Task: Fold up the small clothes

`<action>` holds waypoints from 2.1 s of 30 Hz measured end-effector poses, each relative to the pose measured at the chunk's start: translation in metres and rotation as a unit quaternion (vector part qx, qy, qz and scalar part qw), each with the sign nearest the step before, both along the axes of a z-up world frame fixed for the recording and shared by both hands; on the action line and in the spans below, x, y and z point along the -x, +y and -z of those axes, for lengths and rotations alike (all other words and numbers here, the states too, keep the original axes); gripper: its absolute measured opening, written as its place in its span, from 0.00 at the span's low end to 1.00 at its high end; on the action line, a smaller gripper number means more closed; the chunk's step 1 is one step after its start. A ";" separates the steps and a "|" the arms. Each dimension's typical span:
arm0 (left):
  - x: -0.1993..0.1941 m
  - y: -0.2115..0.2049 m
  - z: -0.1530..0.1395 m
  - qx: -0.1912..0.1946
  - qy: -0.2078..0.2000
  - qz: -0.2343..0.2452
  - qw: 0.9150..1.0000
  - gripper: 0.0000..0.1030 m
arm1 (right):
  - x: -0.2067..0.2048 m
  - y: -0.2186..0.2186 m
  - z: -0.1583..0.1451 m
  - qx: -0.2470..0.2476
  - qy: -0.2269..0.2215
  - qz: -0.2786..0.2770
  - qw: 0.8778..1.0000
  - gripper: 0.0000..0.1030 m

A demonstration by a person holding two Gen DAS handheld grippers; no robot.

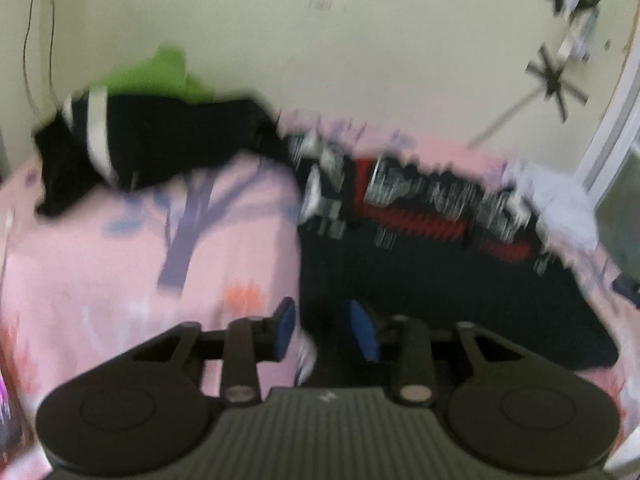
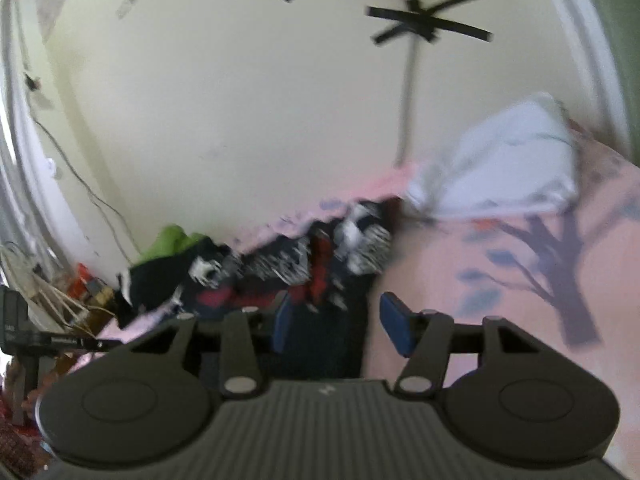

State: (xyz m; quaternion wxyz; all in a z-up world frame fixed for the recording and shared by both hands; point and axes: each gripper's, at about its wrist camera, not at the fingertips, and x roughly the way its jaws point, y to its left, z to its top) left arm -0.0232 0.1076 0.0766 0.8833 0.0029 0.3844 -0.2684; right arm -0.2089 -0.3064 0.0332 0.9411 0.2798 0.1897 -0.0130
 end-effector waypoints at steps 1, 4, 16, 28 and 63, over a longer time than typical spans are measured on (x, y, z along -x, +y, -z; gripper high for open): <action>-0.003 -0.006 -0.005 0.008 -0.010 0.004 1.000 0.38 | -0.010 0.004 0.000 0.000 -0.005 -0.010 1.000 0.53; -0.017 -0.035 -0.007 0.027 -0.031 0.028 0.999 0.45 | -0.049 0.024 0.007 0.006 0.001 -0.054 0.999 0.53; -0.028 -0.074 0.065 -0.018 -0.070 0.021 0.997 0.49 | -0.082 0.027 0.044 -0.019 0.041 -0.058 0.997 0.49; -0.027 -0.077 0.064 -0.020 -0.075 0.033 0.996 0.56 | -0.083 0.032 0.044 -0.005 0.042 -0.058 0.997 0.50; -0.022 -0.079 0.063 -0.027 -0.080 0.056 0.995 1.00 | -0.081 0.034 0.044 -0.002 0.038 -0.056 0.998 0.53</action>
